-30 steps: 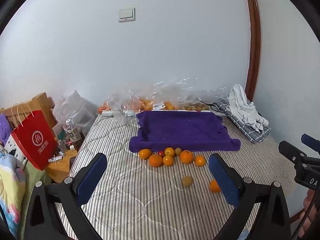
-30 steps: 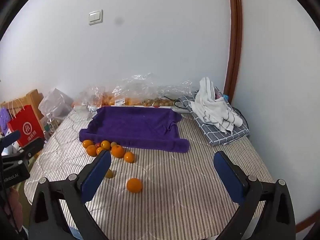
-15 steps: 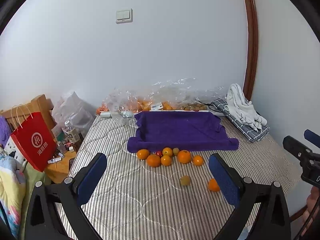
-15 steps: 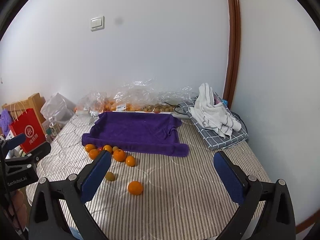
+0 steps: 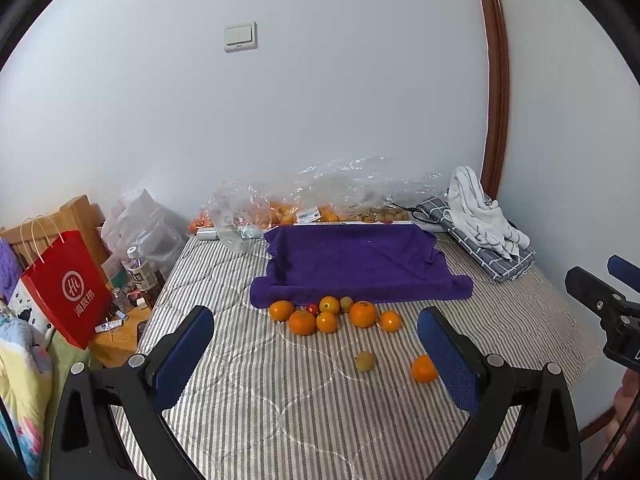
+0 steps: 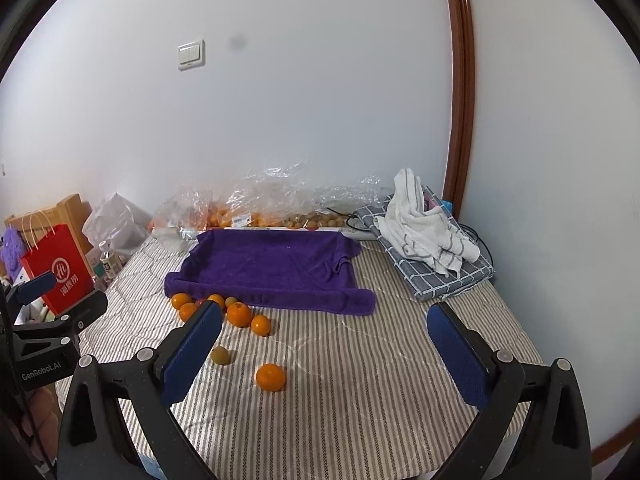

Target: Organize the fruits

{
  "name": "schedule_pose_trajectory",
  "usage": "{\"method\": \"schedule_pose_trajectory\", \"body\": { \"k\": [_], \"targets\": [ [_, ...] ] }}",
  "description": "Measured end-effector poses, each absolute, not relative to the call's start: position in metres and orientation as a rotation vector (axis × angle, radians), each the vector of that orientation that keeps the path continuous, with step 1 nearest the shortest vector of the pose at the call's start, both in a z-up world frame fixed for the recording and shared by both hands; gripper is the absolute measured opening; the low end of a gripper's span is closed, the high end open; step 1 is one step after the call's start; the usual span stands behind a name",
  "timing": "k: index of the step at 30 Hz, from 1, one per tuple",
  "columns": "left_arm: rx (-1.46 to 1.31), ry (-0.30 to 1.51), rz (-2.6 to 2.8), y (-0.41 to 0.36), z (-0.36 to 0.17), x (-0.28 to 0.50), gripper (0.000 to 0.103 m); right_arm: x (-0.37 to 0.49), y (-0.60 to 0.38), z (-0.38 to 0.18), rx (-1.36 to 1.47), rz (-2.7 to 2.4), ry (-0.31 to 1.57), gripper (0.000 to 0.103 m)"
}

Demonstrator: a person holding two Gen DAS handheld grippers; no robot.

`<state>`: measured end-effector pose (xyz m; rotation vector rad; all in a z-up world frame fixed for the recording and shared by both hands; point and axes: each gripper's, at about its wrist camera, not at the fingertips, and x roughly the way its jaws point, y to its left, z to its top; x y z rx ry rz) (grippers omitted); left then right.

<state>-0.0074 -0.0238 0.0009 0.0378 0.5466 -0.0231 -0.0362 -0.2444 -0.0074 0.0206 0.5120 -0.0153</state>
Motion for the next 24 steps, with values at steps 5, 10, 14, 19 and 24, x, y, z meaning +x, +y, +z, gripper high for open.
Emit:
{"method": "schedule_pose_trajectory", "body": {
  "k": [5,10,14,19,24],
  "targets": [
    [0.035,0.552,-0.024,-0.0234,-0.0011,-0.0073,0.103,-0.0371,-0.2448,-0.0079,0.026,-0.012,0.511,0.101],
    [0.021,0.556,-0.024,-0.0221,-0.0016,-0.0058,0.103,-0.0372,-0.2441,-0.0098,0.022,0.0,0.514,0.101],
    [0.029,0.553,-0.02,-0.0201,-0.0011,-0.0063,0.103,-0.0372,-0.2427,-0.0097,0.026,-0.003,0.515,0.101],
    [0.018,0.548,-0.026,-0.0175,-0.0006,-0.0092,0.103,-0.0366,-0.2423,-0.0095,0.031,-0.001,0.514,0.101],
    [0.01,0.55,-0.028,-0.0165,-0.0012,-0.0114,0.103,-0.0361,-0.2395,-0.0116,0.019,0.001,0.521,0.101]
  ]
}}
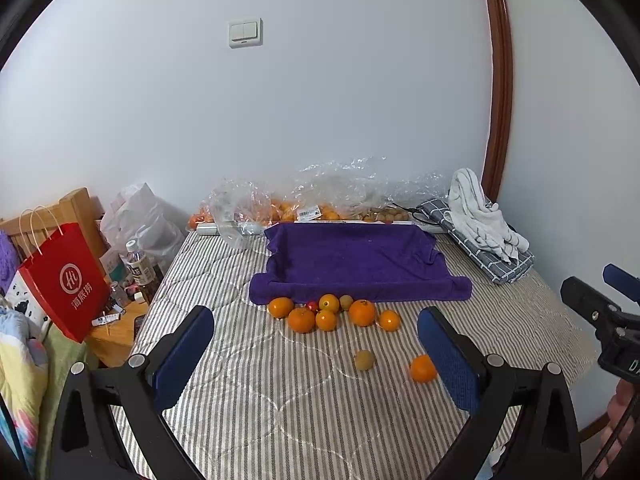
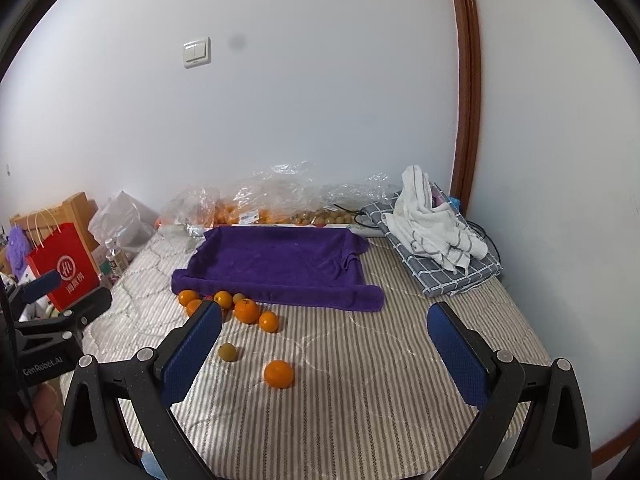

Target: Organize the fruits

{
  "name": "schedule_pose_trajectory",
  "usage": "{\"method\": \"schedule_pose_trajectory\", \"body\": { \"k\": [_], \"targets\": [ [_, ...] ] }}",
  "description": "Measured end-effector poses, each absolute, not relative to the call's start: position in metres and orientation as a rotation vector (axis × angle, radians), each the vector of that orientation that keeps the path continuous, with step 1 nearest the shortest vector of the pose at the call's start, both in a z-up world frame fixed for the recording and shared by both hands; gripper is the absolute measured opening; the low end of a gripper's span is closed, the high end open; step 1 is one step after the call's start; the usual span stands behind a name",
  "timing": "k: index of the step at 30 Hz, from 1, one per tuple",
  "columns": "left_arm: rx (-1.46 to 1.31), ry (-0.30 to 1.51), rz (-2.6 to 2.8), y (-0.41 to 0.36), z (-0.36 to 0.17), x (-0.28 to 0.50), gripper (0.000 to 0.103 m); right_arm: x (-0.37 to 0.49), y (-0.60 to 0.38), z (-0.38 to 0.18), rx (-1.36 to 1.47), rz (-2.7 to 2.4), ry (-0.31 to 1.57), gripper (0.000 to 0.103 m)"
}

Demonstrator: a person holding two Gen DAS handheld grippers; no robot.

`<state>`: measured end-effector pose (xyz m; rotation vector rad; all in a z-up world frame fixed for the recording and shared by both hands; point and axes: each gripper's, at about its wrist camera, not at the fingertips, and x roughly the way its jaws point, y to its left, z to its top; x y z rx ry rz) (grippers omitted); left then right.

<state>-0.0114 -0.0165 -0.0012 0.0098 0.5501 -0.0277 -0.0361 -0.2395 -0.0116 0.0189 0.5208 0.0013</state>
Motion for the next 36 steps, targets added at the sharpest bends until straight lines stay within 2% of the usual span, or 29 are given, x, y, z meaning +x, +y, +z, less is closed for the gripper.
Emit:
{"method": "schedule_pose_trajectory", "body": {
  "k": [22,36],
  "targets": [
    [-0.002,0.561,-0.036,-0.018,-0.003,-0.006,0.103,-0.037,-0.232,-0.016,0.01,0.022,0.524,0.101],
    [-0.011,0.573,-0.014,-0.009,-0.021,0.009,0.103,-0.026,-0.231,-0.034,0.033,0.085,0.53,0.101]
  ]
}}
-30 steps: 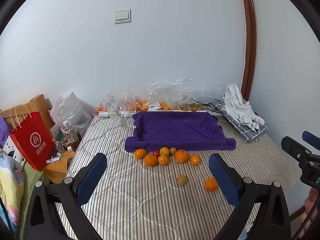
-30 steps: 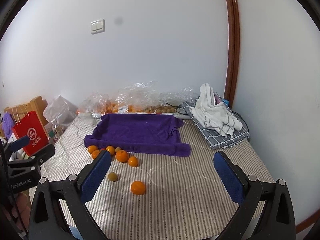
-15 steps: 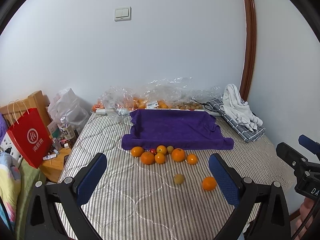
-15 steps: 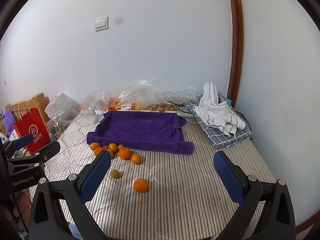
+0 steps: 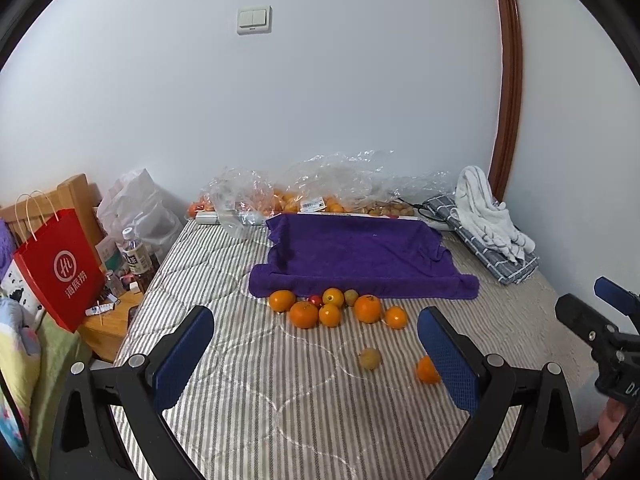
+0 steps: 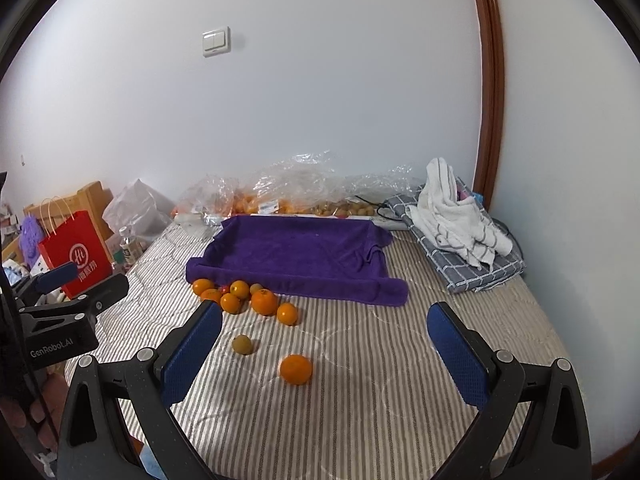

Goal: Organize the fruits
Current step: 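Grasp the large orange with the right tool while the left tool grasps a small yellow-green fruit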

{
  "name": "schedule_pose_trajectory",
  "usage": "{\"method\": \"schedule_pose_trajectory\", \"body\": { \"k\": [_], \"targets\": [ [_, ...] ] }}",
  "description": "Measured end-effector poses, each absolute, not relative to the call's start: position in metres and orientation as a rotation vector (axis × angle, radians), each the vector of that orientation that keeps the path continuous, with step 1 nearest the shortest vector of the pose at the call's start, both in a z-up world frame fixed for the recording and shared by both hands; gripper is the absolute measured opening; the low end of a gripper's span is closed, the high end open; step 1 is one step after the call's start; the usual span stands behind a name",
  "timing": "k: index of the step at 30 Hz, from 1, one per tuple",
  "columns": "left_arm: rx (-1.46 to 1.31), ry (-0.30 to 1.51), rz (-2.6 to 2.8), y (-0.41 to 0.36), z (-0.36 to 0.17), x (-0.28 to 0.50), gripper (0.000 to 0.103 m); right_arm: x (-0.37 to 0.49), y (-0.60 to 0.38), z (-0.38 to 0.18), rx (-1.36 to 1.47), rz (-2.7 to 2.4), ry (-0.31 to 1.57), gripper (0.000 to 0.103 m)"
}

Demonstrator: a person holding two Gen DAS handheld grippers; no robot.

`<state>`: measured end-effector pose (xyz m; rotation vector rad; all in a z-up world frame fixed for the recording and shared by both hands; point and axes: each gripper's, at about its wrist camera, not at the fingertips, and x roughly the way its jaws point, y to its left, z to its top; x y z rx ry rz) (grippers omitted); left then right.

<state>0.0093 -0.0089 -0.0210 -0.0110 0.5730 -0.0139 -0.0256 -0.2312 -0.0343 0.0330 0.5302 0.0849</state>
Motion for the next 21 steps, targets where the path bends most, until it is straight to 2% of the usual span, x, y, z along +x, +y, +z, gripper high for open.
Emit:
{"method": "schedule_pose_trajectory", "body": {
  "k": [5,10,12,14,19,21],
  "targets": [
    [0.037,0.59,0.026,-0.003,-0.037,0.027,0.102,-0.003,-0.239,-0.054,0.057,0.118,0.529,0.101],
    [0.015,0.65,0.058,0.017,-0.061,0.054,0.102,0.029,-0.238,-0.09,0.051,0.115,0.618,0.101],
    [-0.004,0.675,0.057,0.026,-0.075,0.065,0.102,0.041,-0.233,-0.108,0.032,0.133,0.66,0.095],
    [-0.011,0.707,0.06,0.033,-0.089,0.074,0.099,0.049,-0.228,-0.127,0.009,0.138,0.699,0.081],
    [-0.038,0.785,0.033,0.045,-0.122,0.089,0.082,0.06,-0.215,-0.166,-0.018,0.149,0.771,0.076],
    [-0.053,0.806,0.011,0.048,-0.132,0.09,0.082,0.061,-0.21,-0.174,0.003,0.192,0.779,0.076]
  ]
}}
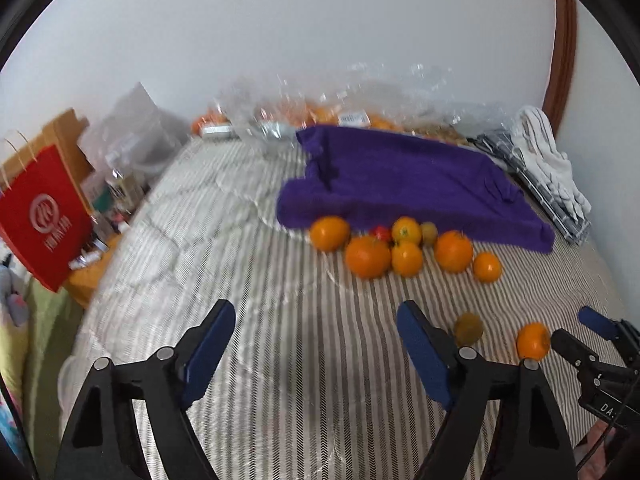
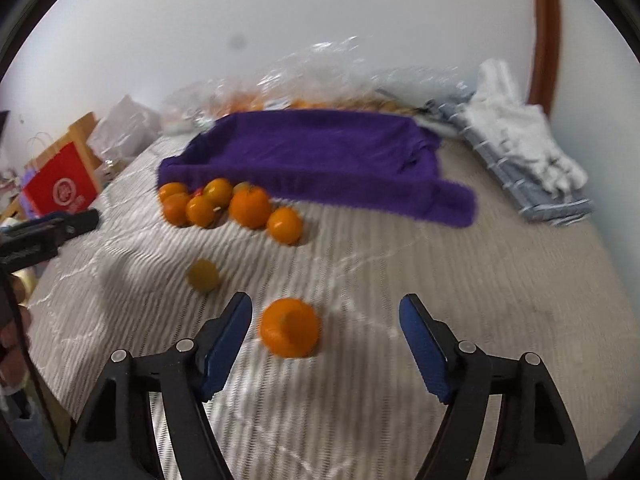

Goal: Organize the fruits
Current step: 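Grasp the large orange with the right tool while the left tool grasps a small yellow-green fruit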

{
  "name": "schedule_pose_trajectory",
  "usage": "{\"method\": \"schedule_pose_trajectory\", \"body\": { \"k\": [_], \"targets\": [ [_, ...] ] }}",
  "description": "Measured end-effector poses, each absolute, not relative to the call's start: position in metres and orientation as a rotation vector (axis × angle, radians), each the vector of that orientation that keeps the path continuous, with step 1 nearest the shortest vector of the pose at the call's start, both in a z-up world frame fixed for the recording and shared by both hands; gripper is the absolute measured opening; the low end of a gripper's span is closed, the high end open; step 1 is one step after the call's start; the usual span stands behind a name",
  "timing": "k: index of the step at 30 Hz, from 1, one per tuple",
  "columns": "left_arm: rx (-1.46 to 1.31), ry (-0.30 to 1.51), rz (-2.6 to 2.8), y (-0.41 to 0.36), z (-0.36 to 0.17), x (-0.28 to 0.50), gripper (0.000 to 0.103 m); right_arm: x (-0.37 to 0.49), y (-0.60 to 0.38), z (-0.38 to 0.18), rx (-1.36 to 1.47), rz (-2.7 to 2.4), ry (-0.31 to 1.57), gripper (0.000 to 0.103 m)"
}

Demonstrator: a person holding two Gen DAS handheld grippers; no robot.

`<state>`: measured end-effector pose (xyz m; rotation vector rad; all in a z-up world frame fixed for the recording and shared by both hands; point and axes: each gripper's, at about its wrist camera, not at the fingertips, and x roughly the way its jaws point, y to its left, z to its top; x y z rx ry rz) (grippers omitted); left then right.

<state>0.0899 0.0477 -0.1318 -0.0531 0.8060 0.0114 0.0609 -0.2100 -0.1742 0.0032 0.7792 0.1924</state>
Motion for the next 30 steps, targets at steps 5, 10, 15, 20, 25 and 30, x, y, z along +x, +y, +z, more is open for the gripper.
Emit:
{"method": "schedule_pose_trajectory", "body": {
  "k": [5,10,15,20,25,30],
  "targets": [
    [-0.086,0.854,-0.031,0.052,-0.149,0.094,0.082,0.067,-0.197,-0.193,0.004,0.253,0.825,0.074],
    [-0.07,0.866,-0.098,0.044,-0.155,0.096,0.081,0.075,-0.192,-0.208,-0.011,0.251,0.865,0.063],
    [-0.091,0.893,-0.167,0.028,-0.164,0.101,0.081,0.077,-0.196,-0.208,0.017,0.255,0.845,0.046],
    [-0.069,0.916,-0.202,0.002,-0.168,0.107,0.081,0.078,-0.202,-0.206,0.016,0.257,0.836,0.04],
    [-0.047,0.939,-0.27,-0.027,-0.172,0.112,0.081,0.08,-0.222,-0.201,0.039,0.203,0.822,0.04],
    [-0.015,0.94,-0.264,-0.049,-0.181,0.113,0.067,0.078,-0.241,-0.207,0.052,0.171,0.835,0.04]
  ]
}}
